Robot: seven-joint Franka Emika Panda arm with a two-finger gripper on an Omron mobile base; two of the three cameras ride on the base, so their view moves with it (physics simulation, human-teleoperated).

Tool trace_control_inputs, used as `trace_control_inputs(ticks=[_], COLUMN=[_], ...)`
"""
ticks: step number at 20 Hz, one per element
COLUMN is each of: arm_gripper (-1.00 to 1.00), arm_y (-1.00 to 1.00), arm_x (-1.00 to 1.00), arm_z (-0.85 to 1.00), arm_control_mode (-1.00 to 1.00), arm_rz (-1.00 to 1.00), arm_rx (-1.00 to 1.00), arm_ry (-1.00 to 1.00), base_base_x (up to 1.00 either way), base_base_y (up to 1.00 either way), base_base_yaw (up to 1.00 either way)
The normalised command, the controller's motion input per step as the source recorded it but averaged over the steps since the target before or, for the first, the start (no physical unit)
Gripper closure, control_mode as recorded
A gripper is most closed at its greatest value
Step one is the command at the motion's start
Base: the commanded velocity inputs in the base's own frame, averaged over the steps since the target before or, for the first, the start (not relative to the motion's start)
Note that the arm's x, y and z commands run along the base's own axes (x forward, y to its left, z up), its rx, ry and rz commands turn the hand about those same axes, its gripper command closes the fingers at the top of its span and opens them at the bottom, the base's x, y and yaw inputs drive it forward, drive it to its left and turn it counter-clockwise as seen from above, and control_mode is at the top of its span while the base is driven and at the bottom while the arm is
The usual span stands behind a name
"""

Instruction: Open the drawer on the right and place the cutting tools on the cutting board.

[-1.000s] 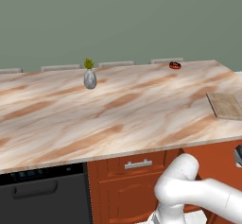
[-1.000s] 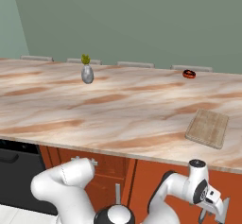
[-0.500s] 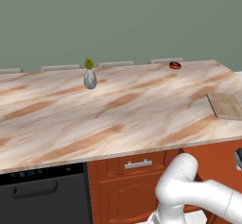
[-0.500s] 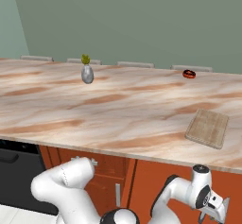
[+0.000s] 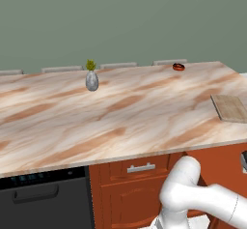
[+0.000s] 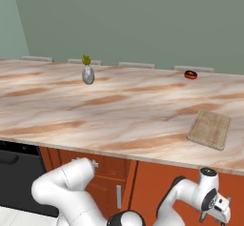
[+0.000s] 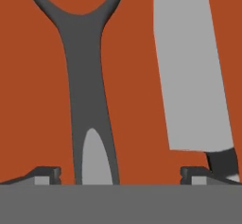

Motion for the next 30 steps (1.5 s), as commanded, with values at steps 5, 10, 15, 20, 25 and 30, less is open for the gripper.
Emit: trace_control_inputs(ticks=[5,10,15,20,25,30], arm_gripper=[1.0,1.0,1.0,1.0,1.0,1.0], arm_y=[0.0,0.0,0.0,0.0,0.12,0.27], arm_x=[0.0,-0.1,-0.77,-1.0,-0.33,0.08], arm_z=[-0.13,0.0,0.23,0.59,1.0,1.0], arm_control_mode=[-1.0,-1.0,-1.0,-1.0,-1.0,-1.0], arm_rz=[0.0,0.0,0.0,-0.06,-0.12,-0.14], arm_rx=[0.05,0.0,0.0,0.0,0.0,0.0], arm_ry=[0.0,-0.01,-0.27,-0.29,-0.26,-0.2], base_base_x=[0.0,0.0,0.0,0.0,0.0,0.0], base_base_y=[0.0,0.0,0.0,0.0,0.0,0.0], base_base_yaw=[0.0,0.0,0.0,0.0,0.0,0.0])
